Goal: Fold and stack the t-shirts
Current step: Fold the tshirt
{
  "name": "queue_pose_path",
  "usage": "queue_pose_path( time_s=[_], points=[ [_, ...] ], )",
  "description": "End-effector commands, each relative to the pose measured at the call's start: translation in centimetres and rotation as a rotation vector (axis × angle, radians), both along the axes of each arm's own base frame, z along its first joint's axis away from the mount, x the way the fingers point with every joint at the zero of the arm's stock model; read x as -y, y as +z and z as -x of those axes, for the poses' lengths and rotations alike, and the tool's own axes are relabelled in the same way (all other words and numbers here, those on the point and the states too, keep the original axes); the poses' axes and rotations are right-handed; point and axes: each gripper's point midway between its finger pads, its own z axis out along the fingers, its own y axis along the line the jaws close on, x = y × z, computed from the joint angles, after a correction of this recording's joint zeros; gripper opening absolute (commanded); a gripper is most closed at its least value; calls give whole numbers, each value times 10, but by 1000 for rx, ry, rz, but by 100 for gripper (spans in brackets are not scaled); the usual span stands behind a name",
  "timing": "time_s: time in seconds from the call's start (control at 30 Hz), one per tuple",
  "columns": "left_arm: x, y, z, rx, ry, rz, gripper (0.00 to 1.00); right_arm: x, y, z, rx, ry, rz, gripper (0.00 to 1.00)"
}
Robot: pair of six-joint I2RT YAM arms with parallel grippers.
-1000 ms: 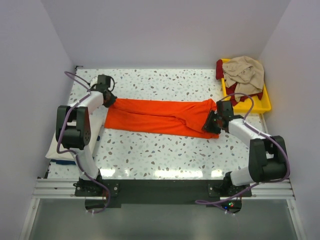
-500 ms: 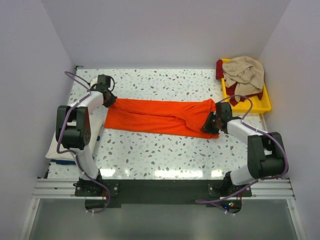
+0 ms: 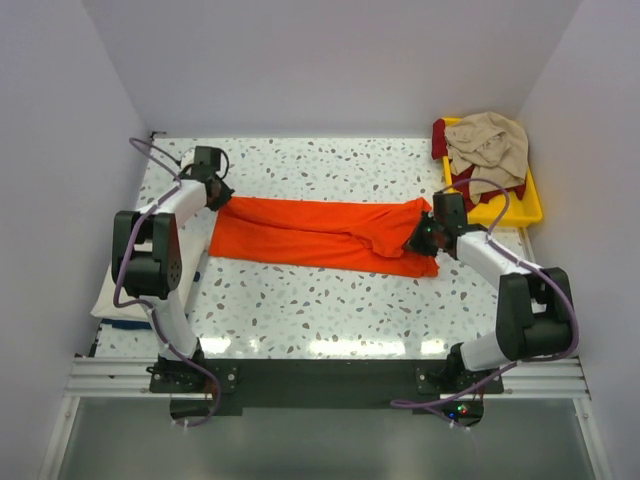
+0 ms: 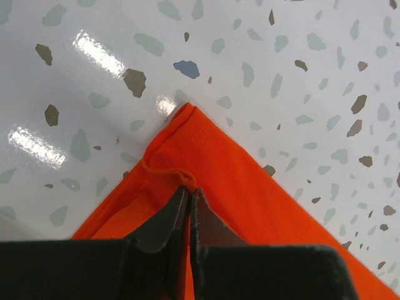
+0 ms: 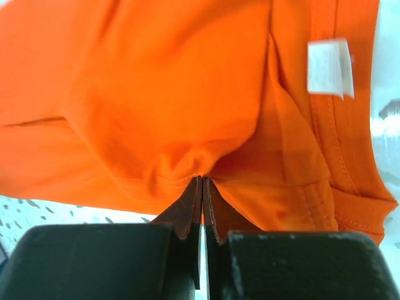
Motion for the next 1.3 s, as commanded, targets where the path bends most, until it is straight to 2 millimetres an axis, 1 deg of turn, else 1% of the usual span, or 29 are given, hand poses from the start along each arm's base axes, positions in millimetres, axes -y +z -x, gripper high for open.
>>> queue_pose_path(
  time_s=[0.0, 0.03, 0.07, 0.1, 0.13, 0.17, 0.2, 0.23, 0.27, 0.3, 0.33, 0.37, 0.4, 0.43, 0.47, 0.5, 0.53, 0.57, 0.6, 0.63, 0.7, 0.77, 0.83, 0.9, 0.93, 0.97, 1.0, 1.13, 1.27],
  points=[
    [0, 27, -29, 101, -21, -3, 0, -2, 39, -27, 96, -7, -2, 0],
    [0, 33, -34, 117, -28, -4, 0, -3, 39, -31, 93, -5, -1, 0],
    [2, 34, -36, 123, -33, 0, 0, -3, 49, -41, 117, -11, -2, 0],
    [2, 33, -39, 122, -38, 3, 0, -2, 52, -44, 116, -12, 3, 0],
    [2, 40, -46, 144, -41, 5, 0, -2, 55, -50, 123, -15, 7, 0],
    [4, 42, -49, 149, -53, 13, 0, -2, 63, -63, 140, -18, 7, 0],
    [4, 40, -52, 149, -55, 15, 0, -2, 66, -69, 140, -21, 10, 0],
    [4, 45, -59, 170, -59, 16, 0, 0, 69, -76, 148, -24, 10, 0],
    [6, 47, -63, 177, -68, 23, 0, -1, 76, -89, 163, -23, 5, 0],
    [5, 43, -66, 172, -71, 26, 0, 0, 81, -98, 174, -26, 3, 0],
    [6, 48, -72, 188, -76, 26, 0, 2, 86, -105, 185, -28, 2, 0],
    [6, 48, -75, 194, -81, 33, 0, 1, 104, -121, 228, -26, -3, 0],
    [6, 43, -79, 192, -84, 35, 0, 4, 98, -128, 208, -28, 0, 0],
    [6, 48, -86, 213, -88, 38, 0, 5, 102, -135, 215, -27, 1, 0],
    [7, 49, -89, 220, -96, 44, 0, 7, 118, -148, 253, -31, -2, 0],
    [5, 44, -92, 215, -96, 44, 0, 9, 114, -155, 242, -36, -6, 0],
    [5, 48, -98, 232, -98, 45, 0, 10, 118, -161, 254, -37, -10, 0],
    [3, 48, -100, 236, -98, 46, 0, 11, 133, -172, 288, -39, -18, 0],
    [3, 47, -103, 241, -103, 56, 0, 13, 128, -178, 278, -40, -21, 0],
    [3, 50, -108, 261, -108, 59, 0, 13, 141, -186, 307, -39, -29, 0],
    [1, 51, -112, 279, -114, 67, 0, 13, 142, -194, 314, -35, -33, 0],
    [1, 56, -119, 315, -125, 79, 0, 13, 153, -203, 344, -31, -39, 0],
    [4, 62, -125, 348, -136, 87, 0, 12, 153, -208, 351, -30, -41, 0],
    [8, 66, -129, 371, -159, 98, 0, 15, 159, -213, 370, -31, -41, 0],
    [-5, 69, -132, 385, -142, 94, 0, 15, 162, -215, 377, -31, -42, 0],
    [-7, 67, -134, 386, -141, 96, 0, 17, 163, -216, 381, -35, -40, 0],
    [-2, 71, -137, 400, -165, 113, 0, 18, 164, -216, 384, -36, -40, 0],
    [3, 69, -144, 419, -197, 144, 0, 20, 166, -217, 390, -35, -43, 0],
    [6, 62, -143, 409, -207, 162, 0, 23, 169, -215, 395, -31, -42, 0]
  ],
)
